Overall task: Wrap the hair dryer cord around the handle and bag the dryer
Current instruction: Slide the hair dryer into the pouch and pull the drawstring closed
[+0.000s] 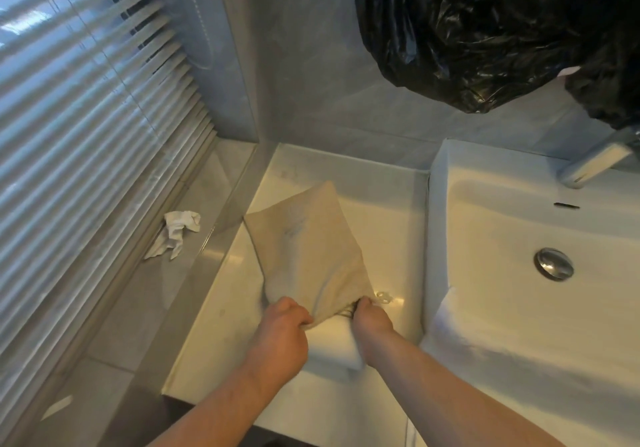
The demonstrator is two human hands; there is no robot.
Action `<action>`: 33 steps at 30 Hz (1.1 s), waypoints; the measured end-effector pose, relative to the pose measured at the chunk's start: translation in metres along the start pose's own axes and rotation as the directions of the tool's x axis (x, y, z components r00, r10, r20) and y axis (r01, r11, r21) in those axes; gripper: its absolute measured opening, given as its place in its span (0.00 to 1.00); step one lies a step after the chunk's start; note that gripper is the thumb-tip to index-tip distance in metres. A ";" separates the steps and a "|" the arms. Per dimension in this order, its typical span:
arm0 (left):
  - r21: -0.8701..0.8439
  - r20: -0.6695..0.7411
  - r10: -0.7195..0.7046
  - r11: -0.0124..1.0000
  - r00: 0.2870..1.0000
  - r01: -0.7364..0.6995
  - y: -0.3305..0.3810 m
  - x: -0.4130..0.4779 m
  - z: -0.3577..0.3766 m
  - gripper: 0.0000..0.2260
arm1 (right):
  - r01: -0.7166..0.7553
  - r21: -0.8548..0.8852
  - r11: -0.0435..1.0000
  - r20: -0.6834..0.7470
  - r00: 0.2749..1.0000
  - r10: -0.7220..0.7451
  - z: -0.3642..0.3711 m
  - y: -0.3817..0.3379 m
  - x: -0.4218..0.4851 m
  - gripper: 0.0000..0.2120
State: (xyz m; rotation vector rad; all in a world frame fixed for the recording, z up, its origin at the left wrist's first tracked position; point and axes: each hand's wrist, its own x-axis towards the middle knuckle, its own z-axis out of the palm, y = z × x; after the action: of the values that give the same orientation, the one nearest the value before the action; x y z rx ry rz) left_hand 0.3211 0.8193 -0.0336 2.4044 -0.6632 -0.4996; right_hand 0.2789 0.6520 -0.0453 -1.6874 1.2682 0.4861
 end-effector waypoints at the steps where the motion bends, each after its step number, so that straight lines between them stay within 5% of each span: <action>1: -0.010 0.033 -0.008 1.000 0.999 0.008 -0.001 -0.003 0.001 0.12 | 0.006 -0.016 1.000 0.009 1.000 -0.006 0.002 0.001 0.002 0.20; 6: 0.070 0.179 -0.019 0.998 0.984 0.007 -0.003 -0.008 0.008 0.28 | -0.030 0.107 0.994 0.042 0.999 0.026 0.009 0.000 0.011 0.22; 9: 0.120 0.160 -0.047 0.992 0.986 0.028 0.001 -0.004 0.010 0.26 | -0.054 0.178 0.982 0.053 0.998 0.045 0.008 0.000 0.011 0.22; 19: 0.135 0.158 -0.037 0.991 0.987 0.015 0.002 -0.002 0.014 0.25 | -0.056 0.030 0.998 -0.124 0.991 0.059 0.005 0.002 0.010 0.18; 22: 0.135 0.151 -0.022 0.991 0.988 0.001 0.002 -0.002 0.014 0.25 | 0.123 0.030 0.992 -0.167 0.979 -0.117 -0.004 0.012 0.013 0.18; 26: 0.143 0.147 -0.011 0.990 0.989 -0.011 0.000 -0.003 0.015 0.27 | 0.538 -0.126 0.834 -0.073 0.833 -0.549 -0.015 0.033 0.025 0.24; 33: 0.077 0.100 -0.116 0.991 0.988 0.108 0.000 -0.001 0.018 0.34 | 0.496 -0.113 0.861 0.052 0.868 -0.494 -0.031 0.041 0.015 0.20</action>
State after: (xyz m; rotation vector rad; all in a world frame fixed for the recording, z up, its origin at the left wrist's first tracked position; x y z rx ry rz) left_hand 0.3113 0.8116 -0.0471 2.5069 -0.6017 -0.6633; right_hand 0.2409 0.6168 -0.0599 -2.0207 0.7495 0.2698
